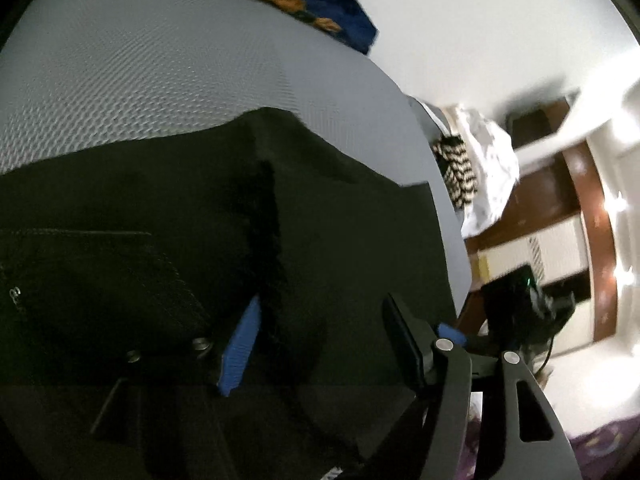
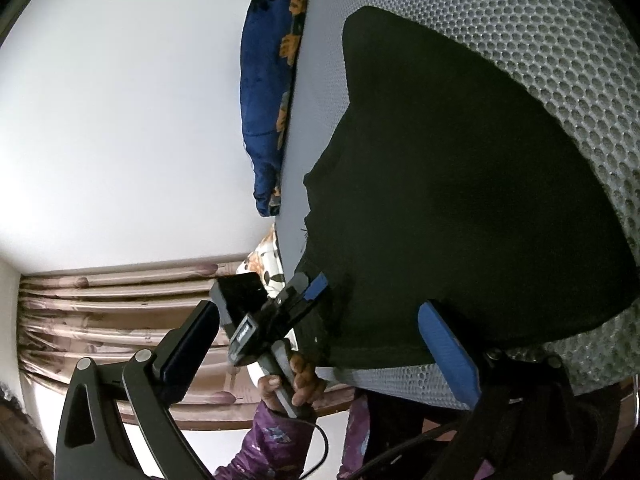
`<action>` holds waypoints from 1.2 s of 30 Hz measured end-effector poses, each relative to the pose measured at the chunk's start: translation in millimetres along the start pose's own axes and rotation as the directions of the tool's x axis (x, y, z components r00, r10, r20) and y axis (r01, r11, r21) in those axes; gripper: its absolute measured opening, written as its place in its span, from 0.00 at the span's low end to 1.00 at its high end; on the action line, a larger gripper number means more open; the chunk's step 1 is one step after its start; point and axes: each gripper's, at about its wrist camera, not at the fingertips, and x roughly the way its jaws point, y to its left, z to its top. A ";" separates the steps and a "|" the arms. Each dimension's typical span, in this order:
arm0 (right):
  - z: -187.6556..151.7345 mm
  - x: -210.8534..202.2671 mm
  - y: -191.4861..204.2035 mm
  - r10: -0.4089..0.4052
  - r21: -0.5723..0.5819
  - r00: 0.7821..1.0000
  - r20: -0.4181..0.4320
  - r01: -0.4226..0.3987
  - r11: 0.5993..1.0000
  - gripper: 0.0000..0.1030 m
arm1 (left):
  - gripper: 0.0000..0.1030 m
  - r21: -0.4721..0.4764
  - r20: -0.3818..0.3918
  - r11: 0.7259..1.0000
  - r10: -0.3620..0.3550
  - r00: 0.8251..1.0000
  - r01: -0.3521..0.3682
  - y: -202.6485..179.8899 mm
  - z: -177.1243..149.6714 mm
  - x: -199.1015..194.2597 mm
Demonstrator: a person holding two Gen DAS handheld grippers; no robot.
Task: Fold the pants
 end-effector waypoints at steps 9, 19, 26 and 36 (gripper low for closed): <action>6.8 -16.5 -1.1 0.012 0.005 0.998 0.057 -0.012 1.000 0.97 | 0.32 0.087 -0.035 0.996 0.008 0.999 -0.005 -21.8 15.0 28.4; 2.6 -10.9 -1.5 0.000 0.000 0.999 0.035 0.000 1.000 0.97 | 0.05 0.332 0.171 0.937 0.052 0.984 -0.107 -74.7 22.9 2.3; 3.6 -7.3 -1.5 -0.011 -0.002 1.000 0.027 0.011 1.000 0.97 | 0.06 0.268 0.092 0.937 0.206 0.974 -0.224 -35.1 10.4 33.7; 3.5 -4.1 -0.4 -0.030 -0.017 0.999 0.017 0.031 0.999 0.97 | 0.59 0.131 0.144 0.979 0.139 0.980 -0.158 -20.2 13.6 -3.5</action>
